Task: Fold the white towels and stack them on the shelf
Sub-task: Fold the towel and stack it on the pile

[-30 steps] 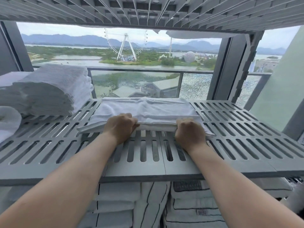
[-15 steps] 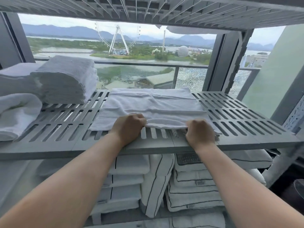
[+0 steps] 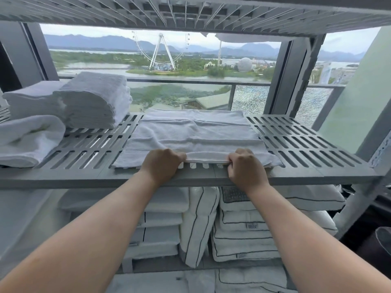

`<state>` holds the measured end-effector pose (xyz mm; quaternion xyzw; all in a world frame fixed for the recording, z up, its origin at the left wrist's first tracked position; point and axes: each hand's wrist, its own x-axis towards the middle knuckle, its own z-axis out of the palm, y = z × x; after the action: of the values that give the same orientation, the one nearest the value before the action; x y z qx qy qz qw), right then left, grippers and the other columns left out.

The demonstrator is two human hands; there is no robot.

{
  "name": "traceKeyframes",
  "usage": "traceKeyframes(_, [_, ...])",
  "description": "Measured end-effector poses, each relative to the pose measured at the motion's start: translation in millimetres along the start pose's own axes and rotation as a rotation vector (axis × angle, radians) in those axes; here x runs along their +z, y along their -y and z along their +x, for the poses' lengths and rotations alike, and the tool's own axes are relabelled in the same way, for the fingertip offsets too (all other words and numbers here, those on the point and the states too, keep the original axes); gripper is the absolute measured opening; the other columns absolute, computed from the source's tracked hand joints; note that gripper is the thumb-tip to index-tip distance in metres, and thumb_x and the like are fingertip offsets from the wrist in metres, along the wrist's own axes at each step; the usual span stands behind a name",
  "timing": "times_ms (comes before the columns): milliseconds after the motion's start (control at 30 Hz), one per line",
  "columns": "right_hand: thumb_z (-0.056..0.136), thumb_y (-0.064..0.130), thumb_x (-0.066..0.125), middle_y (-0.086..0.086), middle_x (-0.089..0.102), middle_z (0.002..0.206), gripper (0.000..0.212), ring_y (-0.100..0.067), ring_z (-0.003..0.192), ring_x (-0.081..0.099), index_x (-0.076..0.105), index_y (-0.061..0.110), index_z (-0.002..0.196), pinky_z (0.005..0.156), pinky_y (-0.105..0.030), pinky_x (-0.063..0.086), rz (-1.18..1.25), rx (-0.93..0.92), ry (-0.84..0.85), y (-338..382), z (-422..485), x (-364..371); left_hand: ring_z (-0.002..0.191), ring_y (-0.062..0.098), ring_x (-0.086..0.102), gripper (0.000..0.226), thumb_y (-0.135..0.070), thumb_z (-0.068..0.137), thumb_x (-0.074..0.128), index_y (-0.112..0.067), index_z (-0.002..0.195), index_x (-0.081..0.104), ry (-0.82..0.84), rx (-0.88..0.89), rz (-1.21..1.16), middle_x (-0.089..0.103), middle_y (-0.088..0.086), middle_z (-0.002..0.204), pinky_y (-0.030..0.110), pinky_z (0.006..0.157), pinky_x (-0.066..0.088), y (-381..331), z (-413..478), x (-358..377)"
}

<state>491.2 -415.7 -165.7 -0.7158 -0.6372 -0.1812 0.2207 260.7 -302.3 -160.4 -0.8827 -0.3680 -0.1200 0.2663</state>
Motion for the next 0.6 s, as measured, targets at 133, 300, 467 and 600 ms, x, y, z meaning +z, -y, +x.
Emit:
traceKeyframes(133, [0.086, 0.006, 0.055, -0.009, 0.065, 0.088, 0.016, -0.025, 0.088, 0.059, 0.071, 0.006, 0.09, 0.073, -0.035, 0.055, 0.003, -0.015, -0.02, -1.9, -9.0, -1.3, 0.084, 0.024, 0.072, 0.028, -0.012, 0.095, 0.043, -0.029, 0.107, 0.061, 0.02, 0.018, 0.015, 0.072, -0.003, 0.096, 0.032, 0.061, 0.051, -4.1, -6.8, -6.9])
traceKeyframes(300, [0.08, 0.008, 0.059, -0.007, 0.064, 0.083, 0.01, -0.025, 0.081, 0.059, 0.067, 0.008, 0.085, 0.068, -0.033, 0.053, 0.009, -0.033, -0.037, -2.8, -19.3, -4.5, 0.076, 0.025, 0.071, 0.024, -0.015, 0.097, 0.043, -0.027, 0.108, 0.062, -0.032, 0.053, -0.045, 0.07, -0.004, 0.092, 0.031, 0.055, 0.049, -11.2, -22.6, -18.0])
traceKeyframes(467, [0.079, 0.009, 0.057, -0.006, 0.061, 0.08, 0.004, -0.025, 0.08, 0.057, 0.061, 0.009, 0.081, 0.06, -0.034, 0.05, 0.08, -0.081, -0.024, -6.5, -29.3, -10.4, 0.058, 0.023, 0.064, 0.009, -0.014, 0.081, 0.071, -0.018, 0.083, 0.063, -0.237, 0.061, -0.123, 0.064, -0.004, 0.075, 0.027, 0.04, 0.04, -16.2, -35.7, -22.1])
traceKeyframes(600, [0.091, 0.024, 0.051, -0.003, 0.062, 0.082, 0.021, -0.022, 0.084, 0.056, 0.065, 0.011, 0.083, 0.065, -0.032, 0.047, 0.141, -0.108, -0.043, -14.7, -32.8, -15.4, 0.08, 0.02, 0.066, 0.024, -0.041, 0.092, 0.049, -0.022, 0.093, 0.063, -0.2, 0.05, -0.194, 0.065, -0.006, 0.092, 0.03, 0.052, 0.049, -20.1, -33.3, -20.3])
